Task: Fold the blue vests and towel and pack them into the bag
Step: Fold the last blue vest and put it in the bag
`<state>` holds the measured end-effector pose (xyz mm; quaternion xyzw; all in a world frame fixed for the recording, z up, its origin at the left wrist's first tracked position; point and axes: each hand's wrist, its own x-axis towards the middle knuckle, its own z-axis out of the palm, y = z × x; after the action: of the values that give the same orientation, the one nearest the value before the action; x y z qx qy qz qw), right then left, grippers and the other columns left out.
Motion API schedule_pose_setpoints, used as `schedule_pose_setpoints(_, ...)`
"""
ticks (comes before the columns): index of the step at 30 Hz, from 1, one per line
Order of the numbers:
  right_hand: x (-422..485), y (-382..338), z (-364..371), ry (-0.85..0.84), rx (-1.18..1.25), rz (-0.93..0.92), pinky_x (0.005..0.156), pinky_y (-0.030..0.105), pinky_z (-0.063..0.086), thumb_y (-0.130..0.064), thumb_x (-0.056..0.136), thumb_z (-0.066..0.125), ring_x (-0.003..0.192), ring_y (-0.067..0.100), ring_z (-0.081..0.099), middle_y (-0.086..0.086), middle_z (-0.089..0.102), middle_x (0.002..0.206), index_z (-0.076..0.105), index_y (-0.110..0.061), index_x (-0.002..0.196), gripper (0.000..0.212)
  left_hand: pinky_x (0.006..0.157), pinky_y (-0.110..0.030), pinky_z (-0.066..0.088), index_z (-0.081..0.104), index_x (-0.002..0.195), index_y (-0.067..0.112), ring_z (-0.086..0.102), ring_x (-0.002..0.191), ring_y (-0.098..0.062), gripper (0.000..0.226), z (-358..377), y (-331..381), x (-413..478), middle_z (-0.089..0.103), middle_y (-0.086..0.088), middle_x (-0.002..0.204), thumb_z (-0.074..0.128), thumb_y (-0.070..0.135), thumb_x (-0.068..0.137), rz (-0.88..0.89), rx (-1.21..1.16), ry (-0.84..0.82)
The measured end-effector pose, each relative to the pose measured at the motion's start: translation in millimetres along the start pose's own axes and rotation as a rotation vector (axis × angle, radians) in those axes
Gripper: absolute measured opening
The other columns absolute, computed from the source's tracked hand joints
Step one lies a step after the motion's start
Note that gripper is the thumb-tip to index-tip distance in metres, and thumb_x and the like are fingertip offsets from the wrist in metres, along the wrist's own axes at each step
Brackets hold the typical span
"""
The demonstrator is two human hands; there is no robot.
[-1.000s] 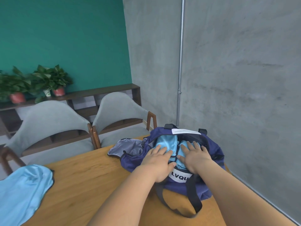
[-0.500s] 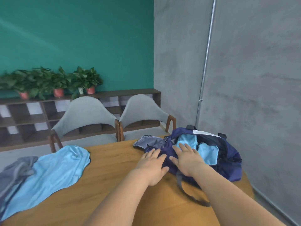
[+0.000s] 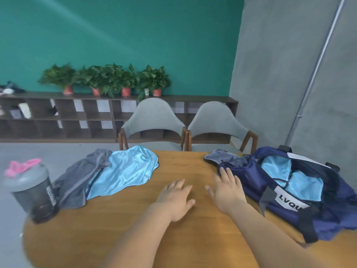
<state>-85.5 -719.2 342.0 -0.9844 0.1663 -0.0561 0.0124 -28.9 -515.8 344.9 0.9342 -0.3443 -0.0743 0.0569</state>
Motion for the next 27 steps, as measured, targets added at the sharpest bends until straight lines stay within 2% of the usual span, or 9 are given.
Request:
schedule_pose_setpoints(3, 1, -33, 16, -0.047, 0.054, -0.069, 0.13, 0.049, 0.007, -0.063, 0.105, 0.029, 0.161, 0.027, -0.008, 0.007, 0.001, 0.175, 0.025, -0.029, 0.163, 0.067, 0.131, -0.044, 0.006, 0.018, 0.167, 0.03, -0.001, 0.162, -0.026, 0.066, 12, -31, -15, 0.001, -0.002, 0.176, 0.035, 0.057, 0.109, -0.062, -0.02, 0.005)
schedule_pose_setpoints(6, 3, -65, 32, -0.086, 0.098, -0.137, 0.13, 0.047, 0.006, -0.064, 0.105, 0.028, 0.161, 0.025, -0.009, 0.005, -0.001, 0.175, 0.018, -0.031, 0.165, 0.069, 0.131, -0.042, 0.004, 0.018, 0.167, 0.03, -0.002, 0.162, -0.025, 0.066, 22, -61, -28, 0.001, -0.002, 0.176, 0.035, 0.057, 0.109, -0.124, -0.046, 0.027)
schedule_pose_setpoints(13, 12, -128, 59, -0.132, 0.157, -0.271, 0.13, 0.045, 0.007, -0.065, 0.105, 0.027, 0.161, 0.022, -0.006, 0.001, 0.0, 0.175, 0.017, -0.032, 0.165, 0.07, 0.131, -0.042, 0.001, 0.021, 0.165, 0.03, -0.005, 0.162, -0.024, 0.065, 43, -128, -47, 0.0, -0.005, 0.176, 0.032, 0.06, 0.108, -0.27, -0.062, 0.208)
schedule_pose_setpoints(18, 27, -164, 72, -0.126, 0.191, -0.344, 0.13, 0.042, 0.007, -0.066, 0.105, 0.026, 0.161, 0.018, -0.004, -0.002, 0.0, 0.175, 0.016, -0.033, 0.165, 0.07, 0.131, -0.047, -0.001, 0.011, 0.167, 0.028, -0.006, 0.162, -0.029, 0.068, 49, -160, -48, -0.002, -0.009, 0.175, 0.026, 0.06, 0.108, -0.474, -0.035, 0.341)
schedule_pose_setpoints(21, 35, -181, 79, -0.08, 0.257, -0.39, 0.13, 0.04, 0.011, -0.065, 0.105, 0.026, 0.161, 0.016, 0.002, -0.006, 0.006, 0.175, 0.018, -0.034, 0.165, 0.068, 0.131, -0.05, -0.002, 0.008, 0.168, 0.025, -0.005, 0.162, -0.03, 0.073, 56, -170, -45, 0.001, -0.009, 0.176, 0.02, 0.062, 0.107, -0.578, -0.071, 0.366)
schedule_pose_setpoints(25, 35, -191, 89, -0.025, 0.355, -0.392, 0.128, 0.037, 0.021, -0.064, 0.105, 0.031, 0.158, 0.015, 0.017, -0.011, 0.015, 0.172, 0.022, -0.034, 0.164, 0.067, 0.131, -0.047, 0.001, 0.023, 0.166, 0.025, 0.006, 0.162, -0.024, 0.07, 62, -173, -39, 0.017, -0.001, 0.175, 0.019, 0.062, 0.106, -0.496, -0.047, 0.336)
schedule_pose_setpoints(27, 35, -190, 91, 0.013, 0.37, -0.382, 0.127, 0.038, 0.024, -0.059, 0.106, 0.035, 0.157, 0.015, 0.018, -0.01, 0.014, 0.173, 0.021, -0.033, 0.164, 0.065, 0.131, -0.045, 0.006, 0.032, 0.163, 0.027, 0.014, 0.16, -0.019, 0.066, 61, -174, -39, 0.025, 0.003, 0.172, 0.022, 0.059, 0.107, -0.406, -0.049, 0.361)
